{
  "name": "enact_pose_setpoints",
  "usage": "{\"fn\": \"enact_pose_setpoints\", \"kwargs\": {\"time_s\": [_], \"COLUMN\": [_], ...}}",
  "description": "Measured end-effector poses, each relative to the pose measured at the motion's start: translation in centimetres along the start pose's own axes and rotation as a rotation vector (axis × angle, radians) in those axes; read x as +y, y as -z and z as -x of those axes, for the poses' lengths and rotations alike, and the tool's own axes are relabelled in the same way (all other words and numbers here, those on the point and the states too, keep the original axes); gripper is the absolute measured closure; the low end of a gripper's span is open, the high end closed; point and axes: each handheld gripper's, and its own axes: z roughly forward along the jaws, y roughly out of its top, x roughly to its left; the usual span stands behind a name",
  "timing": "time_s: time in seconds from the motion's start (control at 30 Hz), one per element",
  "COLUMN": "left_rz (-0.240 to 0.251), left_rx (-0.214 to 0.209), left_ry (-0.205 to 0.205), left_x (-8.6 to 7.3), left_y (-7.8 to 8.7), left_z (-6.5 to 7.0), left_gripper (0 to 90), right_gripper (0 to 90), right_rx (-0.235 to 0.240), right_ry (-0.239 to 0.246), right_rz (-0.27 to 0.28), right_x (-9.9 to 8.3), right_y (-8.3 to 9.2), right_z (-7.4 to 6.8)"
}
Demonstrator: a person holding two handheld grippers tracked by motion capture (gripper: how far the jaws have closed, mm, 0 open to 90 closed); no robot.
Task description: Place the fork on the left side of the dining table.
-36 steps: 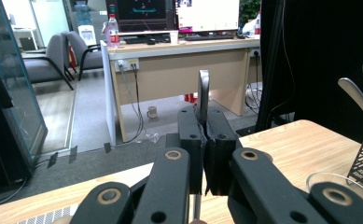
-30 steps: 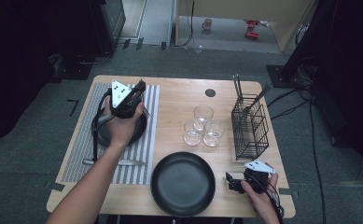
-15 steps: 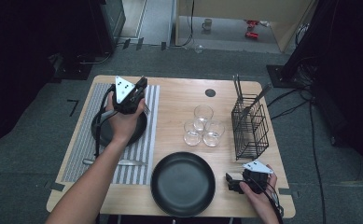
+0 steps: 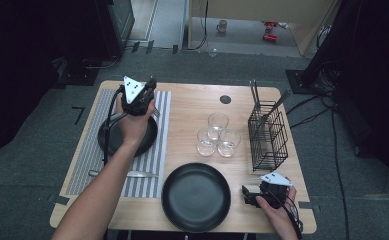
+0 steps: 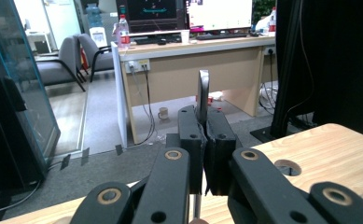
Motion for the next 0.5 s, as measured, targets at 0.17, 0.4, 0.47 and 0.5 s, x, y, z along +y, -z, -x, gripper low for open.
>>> {"fn": "enact_pose_setpoints", "kwargs": {"time_s": [0.17,0.4,0.47,0.5], "left_rz": [0.000,-0.003,0.001,0.004], "left_rx": [0.013,0.022,0.020,0.020], "left_ry": [0.016,0.009,0.009,0.008], "left_x": [-0.4,-1.3,-1.7,-1.8], "left_y": [-0.9,-2.3,-2.7,-2.8], "left_z": [-0.5,-1.0,-1.1,-1.2], "left_gripper": [88.7,88.6,88.6,88.6], "right_gripper": [0.0,0.0,0.0,0.0], "right_rx": [0.000,0.000,-0.005,-0.007], "right_ry": [0.000,0.000,-0.001,-0.003], "right_rz": [0.000,0.000,0.002,0.002], "right_x": [0.0,0.0,0.0,0.0], "right_y": [0.0,0.0,0.0,0.0], "right_z": [0.0,0.0,0.1,0.1]}}
